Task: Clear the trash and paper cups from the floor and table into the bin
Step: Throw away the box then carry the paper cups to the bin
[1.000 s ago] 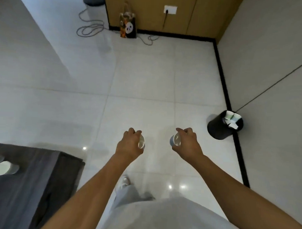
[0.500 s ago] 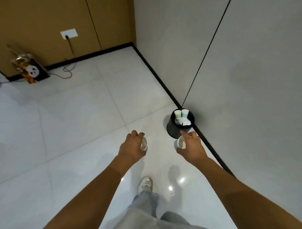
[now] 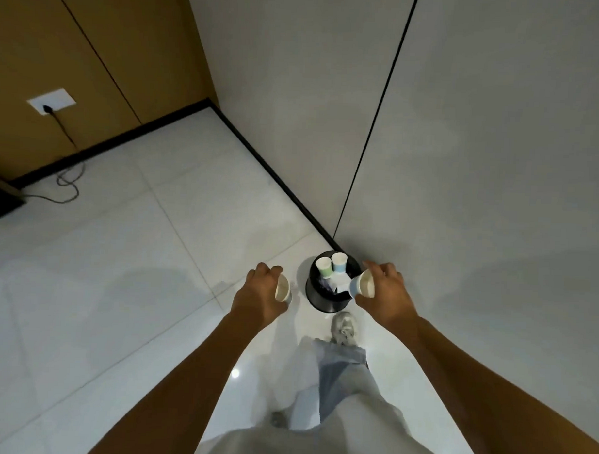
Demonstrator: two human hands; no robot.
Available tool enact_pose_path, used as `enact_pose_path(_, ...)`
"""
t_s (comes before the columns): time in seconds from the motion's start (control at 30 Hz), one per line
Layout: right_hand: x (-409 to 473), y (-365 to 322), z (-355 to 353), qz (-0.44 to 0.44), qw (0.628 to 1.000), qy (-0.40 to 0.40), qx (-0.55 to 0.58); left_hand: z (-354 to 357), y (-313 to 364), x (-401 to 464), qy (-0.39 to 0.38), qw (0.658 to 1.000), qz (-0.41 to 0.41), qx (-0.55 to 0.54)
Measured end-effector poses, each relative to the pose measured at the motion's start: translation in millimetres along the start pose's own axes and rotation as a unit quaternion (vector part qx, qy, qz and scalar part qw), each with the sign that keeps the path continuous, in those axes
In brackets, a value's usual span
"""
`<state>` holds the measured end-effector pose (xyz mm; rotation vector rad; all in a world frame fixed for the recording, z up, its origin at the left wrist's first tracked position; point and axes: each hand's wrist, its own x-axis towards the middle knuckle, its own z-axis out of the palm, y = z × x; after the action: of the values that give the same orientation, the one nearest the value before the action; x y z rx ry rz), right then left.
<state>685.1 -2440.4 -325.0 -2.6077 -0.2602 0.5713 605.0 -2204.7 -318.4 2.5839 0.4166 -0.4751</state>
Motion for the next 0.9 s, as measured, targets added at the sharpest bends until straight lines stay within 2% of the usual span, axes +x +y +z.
enact_pose_path(0.27,162,30,-49,-0.034,0.996,-0.068,-0.045,-4,68,145,-0.001,0.995,-0.086,-0.058)
enact_pose_path(0.4,226,42,-47,-0.042,0.993,-0.094,-0.063,5,74,199,0.026,0.99,-0.106,-0.091)
enact_pose_path(0.6,302,68,14,-0.023,0.99,-0.131,-0.045,54,44,266,0.017,0.979,-0.166,-0.118)
enact_pose_path(0.77,360,101,83,0.007,0.987,-0.155,-0.035,112,14,319,0.002,0.975,-0.18,-0.128)
enact_pose_path(0.9,399,133,137,0.018,0.987,-0.16,-0.028,160,-9,353,0.026,0.977,-0.169,-0.131)
